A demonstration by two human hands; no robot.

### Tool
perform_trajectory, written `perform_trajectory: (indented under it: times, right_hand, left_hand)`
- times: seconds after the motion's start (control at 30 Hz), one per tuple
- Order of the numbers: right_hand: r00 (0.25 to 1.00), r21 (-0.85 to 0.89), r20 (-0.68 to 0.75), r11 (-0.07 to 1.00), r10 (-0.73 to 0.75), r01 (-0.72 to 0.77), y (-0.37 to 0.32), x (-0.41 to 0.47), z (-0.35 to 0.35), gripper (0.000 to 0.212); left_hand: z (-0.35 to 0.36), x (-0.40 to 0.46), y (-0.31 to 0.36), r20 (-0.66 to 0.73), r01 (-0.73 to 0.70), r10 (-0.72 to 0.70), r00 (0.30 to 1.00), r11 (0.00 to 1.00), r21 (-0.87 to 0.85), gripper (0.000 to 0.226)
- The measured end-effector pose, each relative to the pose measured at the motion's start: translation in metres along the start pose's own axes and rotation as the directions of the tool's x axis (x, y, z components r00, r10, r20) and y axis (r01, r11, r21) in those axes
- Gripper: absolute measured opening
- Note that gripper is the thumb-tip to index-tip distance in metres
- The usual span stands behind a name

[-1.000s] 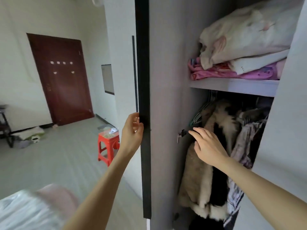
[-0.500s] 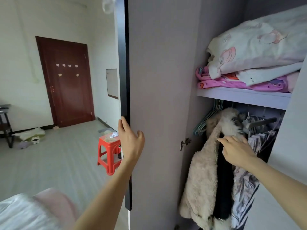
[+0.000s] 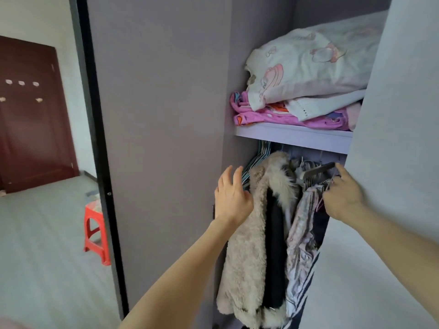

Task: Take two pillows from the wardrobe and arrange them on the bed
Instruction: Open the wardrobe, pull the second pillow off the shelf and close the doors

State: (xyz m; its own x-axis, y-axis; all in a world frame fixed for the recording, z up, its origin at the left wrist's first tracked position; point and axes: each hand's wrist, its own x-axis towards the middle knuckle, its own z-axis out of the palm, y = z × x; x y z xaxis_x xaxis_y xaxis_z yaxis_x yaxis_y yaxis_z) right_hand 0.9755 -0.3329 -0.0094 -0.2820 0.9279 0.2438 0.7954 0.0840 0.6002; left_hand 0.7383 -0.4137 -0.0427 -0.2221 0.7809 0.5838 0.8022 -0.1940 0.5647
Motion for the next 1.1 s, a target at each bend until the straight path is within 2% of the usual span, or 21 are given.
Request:
perform_trajectory:
  times: [0.07,0.2,0.23,0.3,0.37,0.5,0.57,0.63,0.8,0.97,1.03,1.1]
  right_hand:
    - [0.995,-0.085,-0.006,0.992,-0.098,0.097,0.005,-0.013,0.002,0.035]
    - [0.987,-0.207,-0.047,0.968,-0.151,0.138,0.004,-0.045,-0.010,0.032]
    - [0.980,-0.199,-0.097,0.968,-0.176,0.155,0.002,-0.053,-0.016,0.028]
    - [0.912,-0.218,-0.329,0.959,-0.244,0.178,0.000,-0.074,-0.027,0.014]
    - [0.859,-0.184,-0.435,0.961,-0.268,0.207,-0.002,-0.093,-0.036,0.017]
    - [0.875,-0.163,-0.429,0.972,-0.224,0.168,-0.015,-0.128,-0.050,0.023]
    - [0.874,-0.213,-0.431,0.967,-0.224,0.142,-0.019,-0.140,-0.055,0.023]
    - [0.863,-0.191,-0.464,0.974,-0.200,0.123,-0.022,-0.159,-0.058,0.025]
    - [0.809,-0.057,-0.582,0.996,-0.085,0.064,-0.015,-0.229,-0.068,0.039]
    - [0.841,-0.154,-0.541,0.979,0.031,-0.136,-0.002,-0.296,-0.077,0.045]
    - [0.858,-0.204,-0.502,0.950,0.107,-0.238,0.003,-0.316,-0.076,0.044]
    - [0.861,-0.240,-0.472,0.912,0.189,-0.332,0.008,-0.330,-0.074,0.039]
  left_hand:
    - [0.018,0.009,0.013,0.044,-0.076,0.079,0.996,0.995,-0.066,0.055]
    - [0.041,0.026,0.039,0.092,-0.167,0.198,0.976,0.950,-0.264,0.050]
    - [0.043,0.031,0.044,0.104,-0.165,0.208,0.973,0.932,-0.323,0.048]
    - [0.049,0.040,0.051,0.122,-0.176,0.242,0.963,0.901,-0.397,0.045]
    - [0.054,0.041,0.054,0.152,-0.230,0.320,0.935,0.874,-0.428,0.042]
    - [0.069,0.024,0.068,0.266,-0.258,0.463,0.845,0.791,-0.555,0.040]
    - [0.071,0.017,0.084,0.270,-0.273,0.534,0.801,0.728,-0.629,0.041]
    - [0.071,0.012,0.101,0.233,-0.318,0.610,0.758,0.657,-0.684,0.043]
    - [0.064,-0.002,0.146,0.088,-0.516,0.801,0.592,0.461,-0.722,0.048]
    - [0.068,-0.045,0.203,0.011,-0.555,0.933,0.359,0.223,-0.802,0.058]
    - [0.071,-0.068,0.229,-0.002,-0.537,0.962,0.273,0.151,-0.830,0.063]
    - [0.076,-0.088,0.252,-0.012,-0.555,0.977,0.215,0.112,-0.824,0.067]
